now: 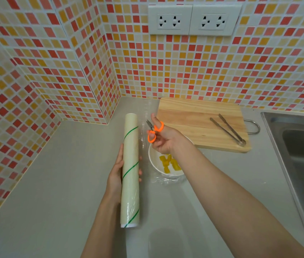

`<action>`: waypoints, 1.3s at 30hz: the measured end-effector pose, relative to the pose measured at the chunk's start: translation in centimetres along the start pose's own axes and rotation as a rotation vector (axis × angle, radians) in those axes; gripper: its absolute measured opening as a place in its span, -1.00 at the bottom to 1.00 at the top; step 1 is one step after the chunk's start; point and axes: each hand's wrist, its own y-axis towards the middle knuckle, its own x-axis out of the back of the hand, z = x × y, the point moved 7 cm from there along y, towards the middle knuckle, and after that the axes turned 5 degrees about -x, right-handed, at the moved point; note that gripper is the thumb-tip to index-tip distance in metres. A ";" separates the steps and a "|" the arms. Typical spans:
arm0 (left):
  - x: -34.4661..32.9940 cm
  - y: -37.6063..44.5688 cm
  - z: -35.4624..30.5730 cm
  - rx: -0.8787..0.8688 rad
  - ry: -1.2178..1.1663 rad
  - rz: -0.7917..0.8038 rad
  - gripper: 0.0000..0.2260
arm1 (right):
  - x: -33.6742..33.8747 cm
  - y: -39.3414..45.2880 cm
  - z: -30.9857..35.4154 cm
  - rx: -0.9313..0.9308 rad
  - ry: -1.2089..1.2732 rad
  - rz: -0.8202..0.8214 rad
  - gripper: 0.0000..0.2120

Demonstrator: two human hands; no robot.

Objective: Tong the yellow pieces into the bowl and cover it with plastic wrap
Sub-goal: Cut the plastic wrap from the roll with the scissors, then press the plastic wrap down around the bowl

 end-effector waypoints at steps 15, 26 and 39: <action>0.9 -0.7 -1.2 -0.079 -0.023 -0.029 -0.51 | 0.2 -0.4 0.3 0.130 0.034 0.007 -0.60; 0.5 0.2 -2.2 -0.167 0.906 -0.082 -0.54 | 14.1 -11.3 2.2 0.837 -0.512 -0.761 -0.80; 1.3 -0.5 -2.1 -0.221 1.426 -0.152 -0.49 | 22.5 -15.1 -7.1 0.719 -1.015 -1.218 -0.85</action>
